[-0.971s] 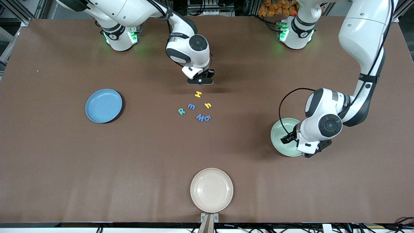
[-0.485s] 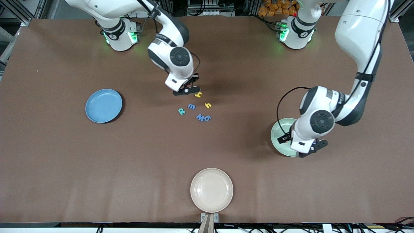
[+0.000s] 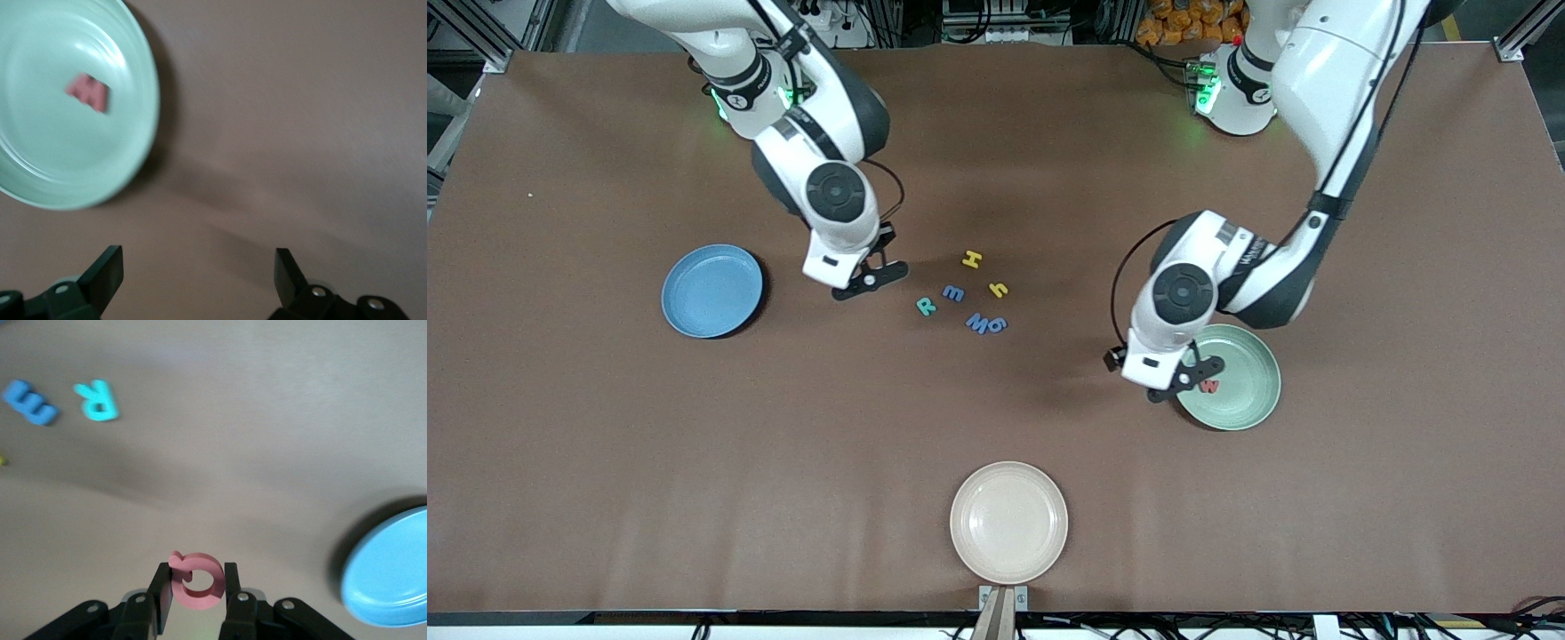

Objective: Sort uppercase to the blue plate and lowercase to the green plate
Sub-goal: 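Carry q over the blue plate while the left gripper reaches blue E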

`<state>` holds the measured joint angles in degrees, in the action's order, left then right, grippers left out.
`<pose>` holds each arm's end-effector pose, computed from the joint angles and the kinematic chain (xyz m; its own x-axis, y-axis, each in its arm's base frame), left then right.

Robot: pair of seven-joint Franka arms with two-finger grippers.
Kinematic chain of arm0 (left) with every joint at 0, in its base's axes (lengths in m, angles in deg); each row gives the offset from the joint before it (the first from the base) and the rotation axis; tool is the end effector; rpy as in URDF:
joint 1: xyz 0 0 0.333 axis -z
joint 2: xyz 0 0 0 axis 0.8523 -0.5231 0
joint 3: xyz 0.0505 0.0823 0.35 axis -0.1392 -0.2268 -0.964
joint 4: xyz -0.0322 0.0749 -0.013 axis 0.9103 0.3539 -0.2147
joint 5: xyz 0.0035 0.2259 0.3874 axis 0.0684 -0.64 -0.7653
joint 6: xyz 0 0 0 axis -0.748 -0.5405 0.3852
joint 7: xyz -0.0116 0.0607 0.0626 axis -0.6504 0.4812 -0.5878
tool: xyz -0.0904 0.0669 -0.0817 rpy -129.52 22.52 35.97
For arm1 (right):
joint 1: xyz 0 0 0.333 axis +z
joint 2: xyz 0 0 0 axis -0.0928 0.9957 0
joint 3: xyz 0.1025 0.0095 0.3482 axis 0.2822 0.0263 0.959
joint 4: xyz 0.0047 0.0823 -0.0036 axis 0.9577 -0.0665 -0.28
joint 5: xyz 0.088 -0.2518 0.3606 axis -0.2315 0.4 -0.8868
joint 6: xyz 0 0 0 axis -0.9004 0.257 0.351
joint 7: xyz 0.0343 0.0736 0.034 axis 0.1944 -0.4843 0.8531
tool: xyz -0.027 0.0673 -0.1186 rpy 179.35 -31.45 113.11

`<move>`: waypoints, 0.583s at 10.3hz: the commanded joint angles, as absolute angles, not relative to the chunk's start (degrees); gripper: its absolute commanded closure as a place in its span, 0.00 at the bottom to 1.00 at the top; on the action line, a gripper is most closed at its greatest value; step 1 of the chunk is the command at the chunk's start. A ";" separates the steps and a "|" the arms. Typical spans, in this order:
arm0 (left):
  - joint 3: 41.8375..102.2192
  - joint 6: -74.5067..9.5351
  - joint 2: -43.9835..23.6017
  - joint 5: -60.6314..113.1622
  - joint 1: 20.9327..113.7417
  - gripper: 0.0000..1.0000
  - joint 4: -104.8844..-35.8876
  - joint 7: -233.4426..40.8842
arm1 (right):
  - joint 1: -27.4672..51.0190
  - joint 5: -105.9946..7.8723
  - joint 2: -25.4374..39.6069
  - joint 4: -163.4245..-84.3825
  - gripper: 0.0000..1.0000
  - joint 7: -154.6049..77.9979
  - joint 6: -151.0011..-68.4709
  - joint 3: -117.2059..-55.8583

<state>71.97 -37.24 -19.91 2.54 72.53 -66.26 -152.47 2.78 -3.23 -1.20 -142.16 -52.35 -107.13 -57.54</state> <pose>0.6411 -0.3580 0.2228 0.9093 0.4142 -0.0390 0.4076 -0.9057 -0.1164 0.5156 0.2981 0.2779 0.8486 0.4331 -0.3039 0.4708 -0.8801 0.0604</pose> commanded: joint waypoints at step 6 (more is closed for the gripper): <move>71.72 -37.31 -23.77 3.46 83.50 0.00 -64.10 -170.91 | 2.41 -4.66 -3.03 -148.25 0.88 -5.49 -113.07 -85.71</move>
<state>72.09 -37.45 -23.43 2.71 81.68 -65.23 -166.09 2.04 -3.39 -2.75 -144.49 -10.39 -108.62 -82.76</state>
